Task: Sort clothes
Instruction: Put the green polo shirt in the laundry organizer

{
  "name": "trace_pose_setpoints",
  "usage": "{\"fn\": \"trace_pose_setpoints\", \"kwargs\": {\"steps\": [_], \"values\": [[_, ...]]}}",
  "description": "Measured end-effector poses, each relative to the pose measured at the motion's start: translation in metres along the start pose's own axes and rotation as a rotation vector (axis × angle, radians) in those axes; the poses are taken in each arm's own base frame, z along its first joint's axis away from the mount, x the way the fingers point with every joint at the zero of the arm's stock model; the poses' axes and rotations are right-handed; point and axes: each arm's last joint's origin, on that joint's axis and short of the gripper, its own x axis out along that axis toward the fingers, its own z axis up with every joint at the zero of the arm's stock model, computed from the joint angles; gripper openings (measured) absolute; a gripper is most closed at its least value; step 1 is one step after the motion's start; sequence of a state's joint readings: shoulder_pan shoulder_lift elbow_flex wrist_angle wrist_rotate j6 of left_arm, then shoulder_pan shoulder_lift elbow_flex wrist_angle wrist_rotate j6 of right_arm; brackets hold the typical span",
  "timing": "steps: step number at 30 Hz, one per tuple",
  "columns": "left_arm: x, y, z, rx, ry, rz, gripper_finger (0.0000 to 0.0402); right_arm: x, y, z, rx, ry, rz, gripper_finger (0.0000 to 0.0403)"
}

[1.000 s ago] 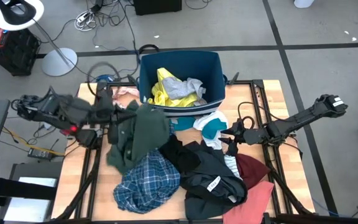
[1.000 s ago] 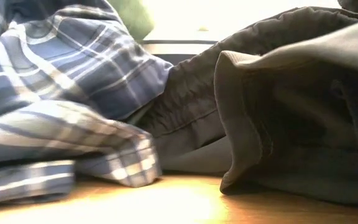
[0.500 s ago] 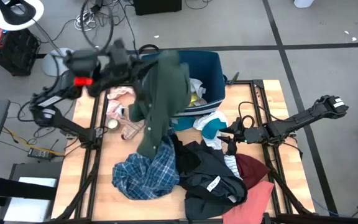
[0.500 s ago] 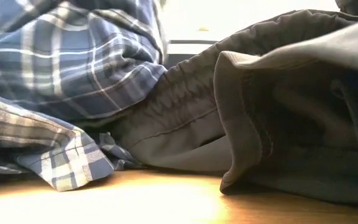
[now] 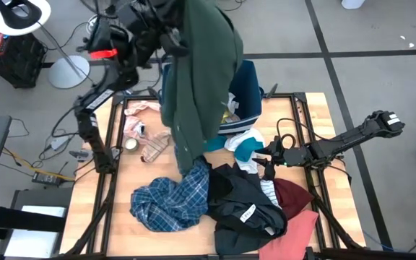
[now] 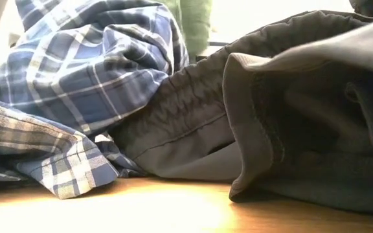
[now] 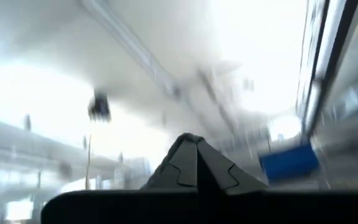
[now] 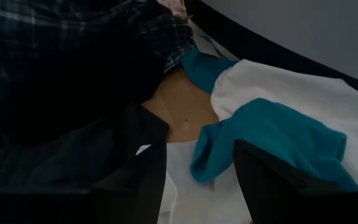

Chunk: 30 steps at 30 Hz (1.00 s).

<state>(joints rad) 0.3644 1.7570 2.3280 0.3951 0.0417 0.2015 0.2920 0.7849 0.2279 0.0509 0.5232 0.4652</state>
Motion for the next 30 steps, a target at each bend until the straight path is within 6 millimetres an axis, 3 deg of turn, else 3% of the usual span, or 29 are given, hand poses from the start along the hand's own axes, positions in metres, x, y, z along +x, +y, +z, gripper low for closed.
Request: {"fn": "trace_pose_setpoints", "kwargs": {"steps": [6, 13, 16, 20, 26, 30], "values": [[0.001, 0.017, -0.001, 0.057, -0.175, 0.043, 0.0000, 0.000, 0.000, 0.000, -0.014, 0.000, 0.001, 0.0187], [0.000, 0.035, -0.004, 0.041, -0.108, 0.063, 0.0000, 0.000, 0.000, 0.000, -0.024, 0.001, 0.002, 0.0187], [0.000, 0.039, -0.025, -0.044, 0.105, 0.055, 0.0000, 0.000, 0.000, 0.000, -0.025, 0.000, 0.002, 0.0187], [-0.013, 0.037, -0.066, -0.104, 0.519, 0.040, 0.0000, 0.000, 0.000, 0.000, -0.024, -0.001, 0.002, 0.0187], [-0.057, 0.028, -0.109, -0.148, 1.152, -0.003, 0.0000, 0.000, 0.000, 0.000, -0.022, -0.004, 0.004, 0.0187], [-0.085, 0.024, -0.120, -0.163, 1.453, -0.021, 0.0000, 0.000, 0.000, 0.001, -0.021, -0.004, 0.004, 0.0187]]}}
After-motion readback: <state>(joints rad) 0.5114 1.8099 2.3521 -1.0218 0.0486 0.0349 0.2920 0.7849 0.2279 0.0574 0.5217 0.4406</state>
